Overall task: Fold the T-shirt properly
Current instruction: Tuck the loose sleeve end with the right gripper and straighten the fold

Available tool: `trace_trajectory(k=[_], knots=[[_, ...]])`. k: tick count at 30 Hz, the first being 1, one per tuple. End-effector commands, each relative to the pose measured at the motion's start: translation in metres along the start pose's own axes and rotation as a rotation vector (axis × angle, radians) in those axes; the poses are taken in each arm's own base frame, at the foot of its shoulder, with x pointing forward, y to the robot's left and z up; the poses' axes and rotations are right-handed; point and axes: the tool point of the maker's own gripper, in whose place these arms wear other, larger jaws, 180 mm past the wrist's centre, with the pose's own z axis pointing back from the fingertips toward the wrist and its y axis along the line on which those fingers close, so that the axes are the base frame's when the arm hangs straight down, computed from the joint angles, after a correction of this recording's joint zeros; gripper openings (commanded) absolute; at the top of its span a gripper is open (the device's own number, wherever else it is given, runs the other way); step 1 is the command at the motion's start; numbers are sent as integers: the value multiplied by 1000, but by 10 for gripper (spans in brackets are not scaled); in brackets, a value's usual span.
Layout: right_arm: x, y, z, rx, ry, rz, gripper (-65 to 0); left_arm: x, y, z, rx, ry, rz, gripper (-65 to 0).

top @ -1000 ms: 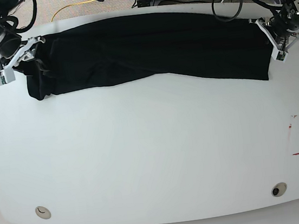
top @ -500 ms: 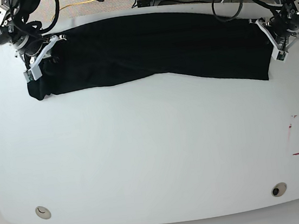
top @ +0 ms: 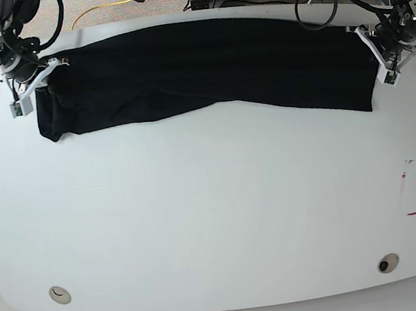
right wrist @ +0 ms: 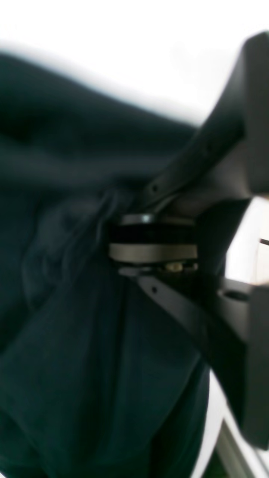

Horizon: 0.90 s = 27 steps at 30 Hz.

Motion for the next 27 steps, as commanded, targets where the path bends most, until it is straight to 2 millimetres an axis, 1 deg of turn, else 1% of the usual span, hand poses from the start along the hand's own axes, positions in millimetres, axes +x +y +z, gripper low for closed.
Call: trace_trajectory(k=[1,4,5,9,11,13,15,19,20,22,25,27], knots=[[21,-3,19,-12,-56,27,-593,1,8,4,25,7,-13,-646],[38,4,31,7,-117,38,-593,1,8,4,25,7,-13,-646],[51,7,33,21,-156,47,-593,1,8,4,25,7,-13,-646],[73,11,33,42,-219,55,-593,0,8,4,25,8,-13,-646],[86,17,27,56,-236,71,-593,0,8,4,25,8,-13,-646],[97,27,10,93,-226,89,-593,1,7,4,24,7,-14,-646],[100,32,-1,110,-209,96,-593,1,7,4,24,7,-14,-646],[101,35,-25,129,-156,91,-593,1,7,4,24,7,-14,-646],[101,38,-36,142,-132,91,-593,1,7,4,24,7,-14,-646],[100,39,-46,145,-101,96,-593,1,7,4,24,7,-14,-646],[98,26,-60,106,-67,79,-593,1,7,4,24,7,-14,-646],[96,11,-59,67,-45,90,-593,0,7,4,23,8,-14,-646]])
